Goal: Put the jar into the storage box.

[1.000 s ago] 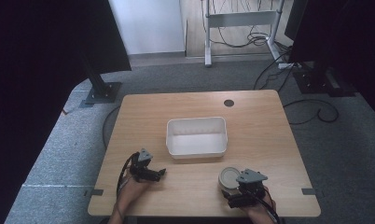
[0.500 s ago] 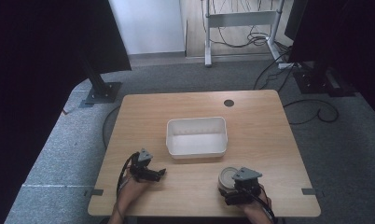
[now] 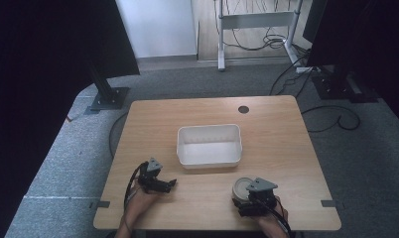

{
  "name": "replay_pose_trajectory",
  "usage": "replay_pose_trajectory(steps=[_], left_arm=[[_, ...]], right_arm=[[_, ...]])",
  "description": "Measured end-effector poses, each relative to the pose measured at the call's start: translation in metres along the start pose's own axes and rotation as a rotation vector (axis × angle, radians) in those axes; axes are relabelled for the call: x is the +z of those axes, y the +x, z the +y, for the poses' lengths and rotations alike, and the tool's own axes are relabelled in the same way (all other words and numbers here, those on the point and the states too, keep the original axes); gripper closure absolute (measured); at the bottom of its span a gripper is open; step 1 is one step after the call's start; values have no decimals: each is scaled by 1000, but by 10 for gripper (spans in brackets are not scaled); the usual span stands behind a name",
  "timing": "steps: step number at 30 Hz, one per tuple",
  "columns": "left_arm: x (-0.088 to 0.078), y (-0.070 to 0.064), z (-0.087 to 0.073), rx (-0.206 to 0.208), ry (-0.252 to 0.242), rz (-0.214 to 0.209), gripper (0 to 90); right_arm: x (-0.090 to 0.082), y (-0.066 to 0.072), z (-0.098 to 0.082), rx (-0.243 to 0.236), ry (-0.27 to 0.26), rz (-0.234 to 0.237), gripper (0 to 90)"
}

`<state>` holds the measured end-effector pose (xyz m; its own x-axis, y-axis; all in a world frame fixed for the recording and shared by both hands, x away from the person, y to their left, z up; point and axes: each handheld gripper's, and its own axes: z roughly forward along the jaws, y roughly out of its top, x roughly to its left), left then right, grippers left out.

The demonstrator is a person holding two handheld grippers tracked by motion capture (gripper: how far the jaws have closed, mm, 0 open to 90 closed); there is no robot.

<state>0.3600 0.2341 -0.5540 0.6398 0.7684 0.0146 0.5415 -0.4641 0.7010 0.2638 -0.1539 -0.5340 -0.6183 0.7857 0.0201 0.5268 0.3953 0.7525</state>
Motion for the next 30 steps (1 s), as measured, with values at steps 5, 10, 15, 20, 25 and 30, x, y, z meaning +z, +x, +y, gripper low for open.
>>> replay_pose_trajectory(steps=[5,10,15,20,25,30], left_arm=[[0,0,0,0,1,0,0],[0,0,0,0,0,0,0],[0,0,0,0,0,0,0],[0,0,0,0,0,0,0],[0,0,0,1,1,0,0],[0,0,0,1,0,0,0]], right_arm=[[-1,2,0,4,1,-9,94],[-1,5,1,1,5,-9,94],[-2,6,2,4,-2,-9,94],[-6,7,8,2,-8,-11,94],[-6,8,13,1,-8,-14,94],[-6,8,18,-3,-9,-15,94]])
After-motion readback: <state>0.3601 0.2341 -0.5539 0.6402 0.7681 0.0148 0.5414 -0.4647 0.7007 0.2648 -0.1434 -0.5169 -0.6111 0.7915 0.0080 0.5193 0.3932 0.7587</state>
